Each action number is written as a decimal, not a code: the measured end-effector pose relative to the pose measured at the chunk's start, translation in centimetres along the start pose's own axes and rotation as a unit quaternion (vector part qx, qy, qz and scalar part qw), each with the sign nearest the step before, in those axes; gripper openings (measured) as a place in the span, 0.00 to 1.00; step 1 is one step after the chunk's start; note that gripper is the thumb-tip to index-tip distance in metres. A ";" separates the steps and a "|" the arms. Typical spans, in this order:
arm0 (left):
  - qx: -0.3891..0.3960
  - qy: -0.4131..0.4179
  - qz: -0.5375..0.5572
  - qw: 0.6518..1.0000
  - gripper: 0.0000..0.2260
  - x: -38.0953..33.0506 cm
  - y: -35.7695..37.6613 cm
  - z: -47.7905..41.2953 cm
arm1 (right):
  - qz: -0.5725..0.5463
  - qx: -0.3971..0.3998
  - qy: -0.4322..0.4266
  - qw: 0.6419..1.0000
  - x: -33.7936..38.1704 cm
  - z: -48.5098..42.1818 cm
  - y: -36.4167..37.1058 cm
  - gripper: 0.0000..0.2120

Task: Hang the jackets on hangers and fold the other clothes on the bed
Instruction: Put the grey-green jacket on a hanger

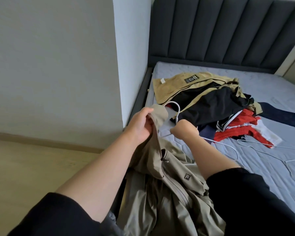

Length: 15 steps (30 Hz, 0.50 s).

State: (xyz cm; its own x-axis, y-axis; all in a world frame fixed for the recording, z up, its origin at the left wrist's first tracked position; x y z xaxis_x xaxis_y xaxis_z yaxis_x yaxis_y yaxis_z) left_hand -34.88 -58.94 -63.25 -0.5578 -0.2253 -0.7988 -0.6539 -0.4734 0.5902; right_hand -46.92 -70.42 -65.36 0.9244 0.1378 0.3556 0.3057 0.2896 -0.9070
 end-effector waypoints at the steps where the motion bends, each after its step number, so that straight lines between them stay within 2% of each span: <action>1: 0.009 0.003 -0.004 1.000 0.08 -0.3 0.2 0.2 | -0.019 -0.015 0.005 1.000 0.1 0.0 0.0 0.13; 3: 0.036 0.007 -0.009 0.999 0.12 -1.0 0.3 0.4 | -0.092 -0.033 0.015 0.995 0.2 -0.3 -0.6 0.14; 5: 0.076 -0.006 -0.047 0.996 0.18 -0.8 0.4 1.2 | -0.197 -0.018 0.020 0.980 0.2 -0.6 -1.2 0.15; 7: 0.103 -0.008 -0.145 0.984 0.17 0.1 0.4 2.2 | -0.289 -0.016 0.028 0.957 0.1 -0.8 -1.6 0.15; 8: 0.105 0.015 -0.233 0.967 0.15 0.5 0.1 2.4 | -0.321 -0.023 0.029 0.946 -0.1 -0.8 -1.7 0.16; 9: 0.098 0.051 -0.341 0.934 0.14 0.8 -0.5 2.6 | -0.344 -0.033 0.028 0.938 -0.2 -0.8 -1.7 0.17; 10: 0.078 0.089 -0.452 0.884 0.14 1.1 -1.2 2.5 | -0.358 -0.045 0.025 0.932 -0.3 -0.7 -1.8 0.18; 13: -0.025 0.239 -0.687 0.686 0.04 0.1 -3.2 2.8 | -0.371 -0.064 0.002 0.926 -0.6 -0.2 -1.9 0.20; 15: -0.032 0.308 -0.769 0.559 0.17 -0.5 -3.9 2.4 | -0.378 -0.068 -0.012 0.923 -0.5 0.3 -2.1 0.20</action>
State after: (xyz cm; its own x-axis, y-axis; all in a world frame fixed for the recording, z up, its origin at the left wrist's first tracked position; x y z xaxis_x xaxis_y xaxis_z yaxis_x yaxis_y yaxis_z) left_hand -33.28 -54.92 -64.84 0.9340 0.2488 -0.2564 -0.0875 -0.5364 -0.8394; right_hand -48.06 -70.81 -63.61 0.4309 -0.0330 0.9018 0.8883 0.1914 -0.4174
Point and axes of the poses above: each hand's wrist, its own z-axis away from the middle knuckle, its own y-axis out of the palm, x = y × z, the point moved 2 cm from there along -z, towards the middle knuckle, and after that the axes turned 8 degrees about y, right-handed, at the moved point
